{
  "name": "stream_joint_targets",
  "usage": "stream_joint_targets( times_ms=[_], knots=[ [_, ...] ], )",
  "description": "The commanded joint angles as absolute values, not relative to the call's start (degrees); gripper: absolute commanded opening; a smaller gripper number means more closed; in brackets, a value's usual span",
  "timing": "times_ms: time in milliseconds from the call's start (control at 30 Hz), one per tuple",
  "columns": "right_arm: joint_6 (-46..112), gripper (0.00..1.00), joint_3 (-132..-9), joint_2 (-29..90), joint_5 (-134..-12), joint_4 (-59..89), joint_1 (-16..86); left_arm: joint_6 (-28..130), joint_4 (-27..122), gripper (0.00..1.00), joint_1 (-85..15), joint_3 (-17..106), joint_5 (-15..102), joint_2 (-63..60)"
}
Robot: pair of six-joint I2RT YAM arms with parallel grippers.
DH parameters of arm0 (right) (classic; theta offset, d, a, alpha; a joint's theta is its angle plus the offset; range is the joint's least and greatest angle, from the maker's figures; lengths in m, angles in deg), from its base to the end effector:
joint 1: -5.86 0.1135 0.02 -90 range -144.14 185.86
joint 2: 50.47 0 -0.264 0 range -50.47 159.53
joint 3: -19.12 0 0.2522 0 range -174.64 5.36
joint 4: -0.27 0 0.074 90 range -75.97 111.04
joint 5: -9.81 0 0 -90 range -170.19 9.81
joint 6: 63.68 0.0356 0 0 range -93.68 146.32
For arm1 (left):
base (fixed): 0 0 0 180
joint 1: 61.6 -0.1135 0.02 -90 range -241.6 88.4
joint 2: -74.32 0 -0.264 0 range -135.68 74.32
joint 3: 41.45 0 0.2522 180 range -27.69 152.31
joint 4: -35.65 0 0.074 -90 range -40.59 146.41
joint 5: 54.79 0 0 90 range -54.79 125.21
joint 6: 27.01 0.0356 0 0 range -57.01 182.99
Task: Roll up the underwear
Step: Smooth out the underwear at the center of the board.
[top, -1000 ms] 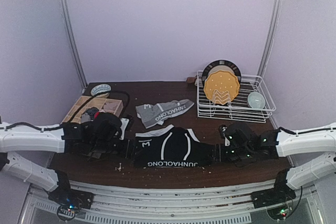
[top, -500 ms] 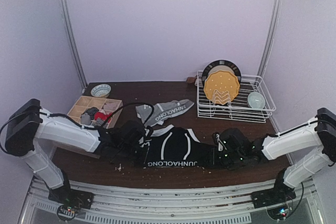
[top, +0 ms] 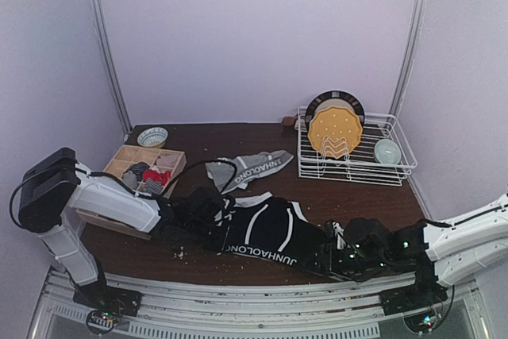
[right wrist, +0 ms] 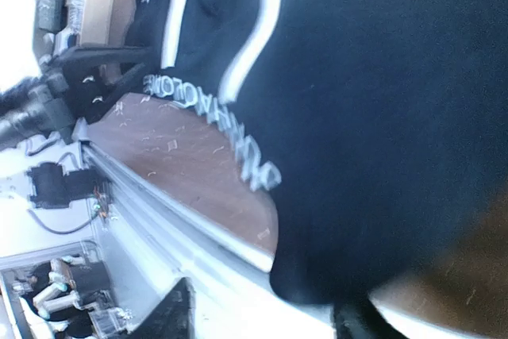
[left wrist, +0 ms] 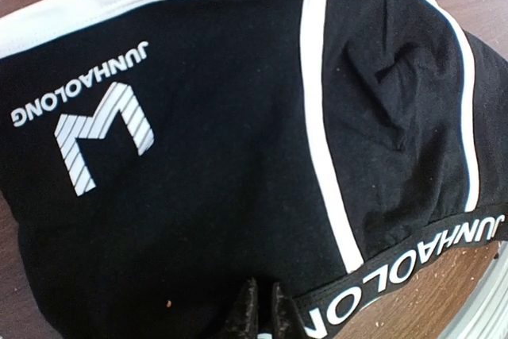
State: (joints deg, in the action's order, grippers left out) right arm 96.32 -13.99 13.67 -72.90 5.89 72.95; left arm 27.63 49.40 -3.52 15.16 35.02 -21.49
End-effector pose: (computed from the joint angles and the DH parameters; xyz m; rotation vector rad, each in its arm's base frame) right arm 0.0771 0.1940 0.1558 -0.0173 2.6206 1.2858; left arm 0.1631 -0.2615 0.1293 0.5154 2.5727 -0.6371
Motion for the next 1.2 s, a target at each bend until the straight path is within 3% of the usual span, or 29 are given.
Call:
stream_joint_targets(
  times_ms=[0, 67, 167, 267, 333, 467, 733, 867, 900, 1033, 1167],
  knots=[
    [93.25, 0.73, -23.84, 5.76, -85.56, 32.05, 77.74, 28.34, 49.28, 0.12, -3.45, 15.71, 34.80, -19.92],
    [89.15, 0.81, -27.21, 3.45, -89.53, 39.77, 77.91, 28.86, 50.01, 0.17, -3.47, 15.55, 34.48, -18.30],
    [83.59, 0.79, -31.38, 3.30, -95.16, 46.83, 77.51, 29.78, 51.87, 0.23, -3.47, 15.69, 34.10, -15.67],
    [77.57, 0.67, -34.36, 7.68, -96.71, 45.48, 76.46, 30.24, 53.53, 0.24, -3.42, 16.07, 33.35, -13.87],
    [74.00, 0.49, -35.41, 12.02, -94.91, 41.43, 73.78, 30.78, 53.13, 0.25, -3.47, 16.15, 33.20, -13.62],
    [69.04, 0.28, -36.00, 22.90, -89.99, 31.47, 68.14, 31.92, 53.43, 0.21, -3.48, 19.36, 34.62, -16.51],
    [76.39, 0.18, -34.30, 40.77, -80.76, 19.15, 74.76, 31.26, 51.77, 0.17, -3.43, 21.47, 37.02, -21.47],
    [79.70, 0.19, -34.52, 42.49, -77.83, 14.68, 79.92, 31.55, 51.39, 0.16, -3.46, 22.32, 37.72, -23.10],
    [78.83, 0.22, -35.49, 41.85, -77.70, 15.36, 80.91, 31.75, 51.55, 0.16, -3.50, 22.58, 37.77, -23.36],
    [72.38, 0.53, -40.20, 32.88, -84.69, 24.04, 80.56, 32.34, 53.04, 0.16, -3.51, 22.91, 35.74, -22.85],
    [66.99, 0.59, -40.41, 25.63, -85.66, 28.33, 72.38, 32.55, 54.08, 0.16, -3.51, 22.20, 34.17, -21.08]
  ],
)
